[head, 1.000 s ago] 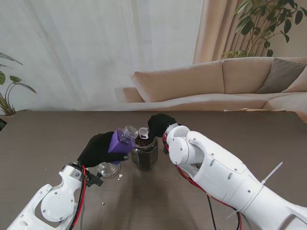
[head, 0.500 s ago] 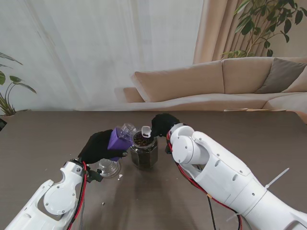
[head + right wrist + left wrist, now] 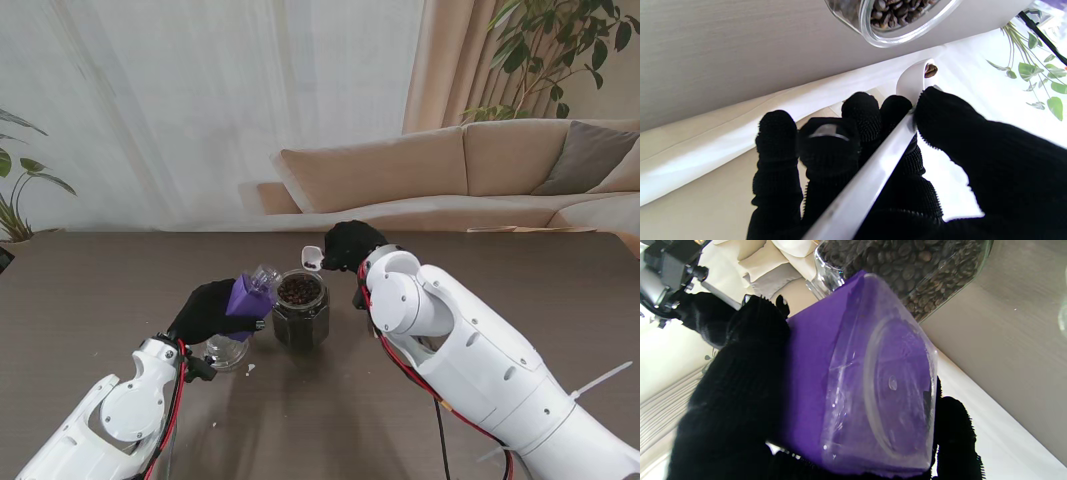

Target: Portion coffee beans from the glass jar into the coffee jar

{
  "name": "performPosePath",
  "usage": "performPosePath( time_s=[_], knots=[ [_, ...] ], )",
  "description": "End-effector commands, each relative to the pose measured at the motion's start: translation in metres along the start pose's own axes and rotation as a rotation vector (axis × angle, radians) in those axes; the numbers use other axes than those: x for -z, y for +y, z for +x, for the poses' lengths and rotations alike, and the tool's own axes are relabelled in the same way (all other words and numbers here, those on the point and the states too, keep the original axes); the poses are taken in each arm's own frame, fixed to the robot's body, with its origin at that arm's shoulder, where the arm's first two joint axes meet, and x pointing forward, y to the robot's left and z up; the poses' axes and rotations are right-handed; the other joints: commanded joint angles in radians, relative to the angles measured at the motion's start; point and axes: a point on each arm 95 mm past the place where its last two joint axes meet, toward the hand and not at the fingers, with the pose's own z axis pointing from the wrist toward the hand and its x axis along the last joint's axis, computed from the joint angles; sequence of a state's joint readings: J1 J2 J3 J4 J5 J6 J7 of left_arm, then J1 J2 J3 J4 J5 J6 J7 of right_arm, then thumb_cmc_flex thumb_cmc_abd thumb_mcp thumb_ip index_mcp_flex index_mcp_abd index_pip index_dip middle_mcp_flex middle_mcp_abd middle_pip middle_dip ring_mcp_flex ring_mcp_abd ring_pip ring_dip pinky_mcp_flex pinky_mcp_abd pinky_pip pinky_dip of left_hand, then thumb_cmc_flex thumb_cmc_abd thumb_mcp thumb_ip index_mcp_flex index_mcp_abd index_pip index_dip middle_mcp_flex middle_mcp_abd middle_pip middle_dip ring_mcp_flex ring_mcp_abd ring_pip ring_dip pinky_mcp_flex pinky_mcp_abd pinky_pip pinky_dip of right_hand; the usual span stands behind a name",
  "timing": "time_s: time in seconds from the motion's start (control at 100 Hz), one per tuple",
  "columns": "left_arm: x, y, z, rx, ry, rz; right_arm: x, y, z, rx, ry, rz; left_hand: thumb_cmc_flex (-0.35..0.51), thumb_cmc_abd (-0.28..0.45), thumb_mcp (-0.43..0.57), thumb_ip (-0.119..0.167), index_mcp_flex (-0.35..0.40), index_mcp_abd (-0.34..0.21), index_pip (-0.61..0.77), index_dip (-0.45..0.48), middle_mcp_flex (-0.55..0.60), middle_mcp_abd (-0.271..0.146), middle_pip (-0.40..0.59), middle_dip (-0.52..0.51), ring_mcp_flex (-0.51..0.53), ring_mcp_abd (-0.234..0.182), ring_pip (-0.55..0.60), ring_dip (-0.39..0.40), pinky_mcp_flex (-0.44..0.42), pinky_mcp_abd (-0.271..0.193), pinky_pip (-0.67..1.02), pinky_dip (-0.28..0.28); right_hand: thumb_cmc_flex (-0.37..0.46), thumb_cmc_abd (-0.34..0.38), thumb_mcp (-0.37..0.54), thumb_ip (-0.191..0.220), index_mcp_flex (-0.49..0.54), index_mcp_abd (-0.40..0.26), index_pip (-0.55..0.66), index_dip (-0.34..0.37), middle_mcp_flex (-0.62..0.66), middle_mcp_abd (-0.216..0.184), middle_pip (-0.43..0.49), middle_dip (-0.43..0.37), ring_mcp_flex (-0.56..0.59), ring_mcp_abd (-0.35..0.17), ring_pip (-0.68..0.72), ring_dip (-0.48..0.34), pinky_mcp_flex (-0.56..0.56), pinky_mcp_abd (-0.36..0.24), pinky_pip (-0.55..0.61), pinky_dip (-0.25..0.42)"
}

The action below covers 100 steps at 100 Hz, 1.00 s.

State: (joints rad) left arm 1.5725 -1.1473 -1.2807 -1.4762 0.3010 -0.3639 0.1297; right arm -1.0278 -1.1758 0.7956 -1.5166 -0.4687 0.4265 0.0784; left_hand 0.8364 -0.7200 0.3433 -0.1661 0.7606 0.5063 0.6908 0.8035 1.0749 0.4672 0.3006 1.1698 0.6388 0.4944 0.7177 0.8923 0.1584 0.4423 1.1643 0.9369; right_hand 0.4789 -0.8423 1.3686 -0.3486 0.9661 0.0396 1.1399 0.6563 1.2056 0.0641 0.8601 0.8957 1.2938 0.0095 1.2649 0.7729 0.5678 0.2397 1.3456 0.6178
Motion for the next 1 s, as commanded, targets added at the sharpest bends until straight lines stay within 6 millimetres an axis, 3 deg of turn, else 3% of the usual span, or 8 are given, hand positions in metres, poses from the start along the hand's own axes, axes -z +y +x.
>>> performPosePath(
  time_s=[0.0,0.26,0.99],
  knots=[
    [-0.003,0.005,-0.002,0.014,-0.008,-0.017,0.005,0.006,0.007,-0.005,0.022,-0.006,0.186,0.249,0.398,0.052,0.126,-0.079,0.184,0.055,-0.003,-0.055,0.005,0.0,-0.015,0.035,0.064,0.024,-0.034,-0.135,-0.017,-0.009,0.008,-0.005,0.051,-0.006,0.014,0.01,0.021,0.006,0.045,0.04,0.007,0.006,0.026,-0.06,0.019,0.005,0.363,0.019,-0.012,0.0],
    [-0.011,0.01,-0.005,0.021,-0.011,-0.041,0.018,0.013,0.018,-0.029,0.072,-0.023,0.187,0.249,0.397,0.052,0.126,-0.079,0.185,0.055,-0.003,-0.055,0.004,0.002,-0.015,0.035,0.065,0.025,-0.035,-0.136,-0.017,-0.008,0.009,-0.005,0.051,-0.005,0.013,0.011,0.02,0.006,0.045,0.042,0.006,0.006,0.026,-0.059,0.02,0.005,0.362,0.022,-0.011,0.001],
    [-0.02,0.012,-0.005,0.037,0.038,-0.058,0.034,0.002,0.037,0.006,0.182,0.023,0.186,0.248,0.398,0.053,0.127,-0.079,0.185,0.055,-0.002,-0.055,0.002,0.003,-0.016,0.034,0.066,0.025,-0.035,-0.135,-0.017,-0.006,0.005,-0.001,0.048,-0.005,0.009,0.009,0.018,0.01,0.041,0.038,0.006,0.008,0.025,-0.062,0.017,0.003,0.359,0.019,-0.013,0.001]
  ],
)
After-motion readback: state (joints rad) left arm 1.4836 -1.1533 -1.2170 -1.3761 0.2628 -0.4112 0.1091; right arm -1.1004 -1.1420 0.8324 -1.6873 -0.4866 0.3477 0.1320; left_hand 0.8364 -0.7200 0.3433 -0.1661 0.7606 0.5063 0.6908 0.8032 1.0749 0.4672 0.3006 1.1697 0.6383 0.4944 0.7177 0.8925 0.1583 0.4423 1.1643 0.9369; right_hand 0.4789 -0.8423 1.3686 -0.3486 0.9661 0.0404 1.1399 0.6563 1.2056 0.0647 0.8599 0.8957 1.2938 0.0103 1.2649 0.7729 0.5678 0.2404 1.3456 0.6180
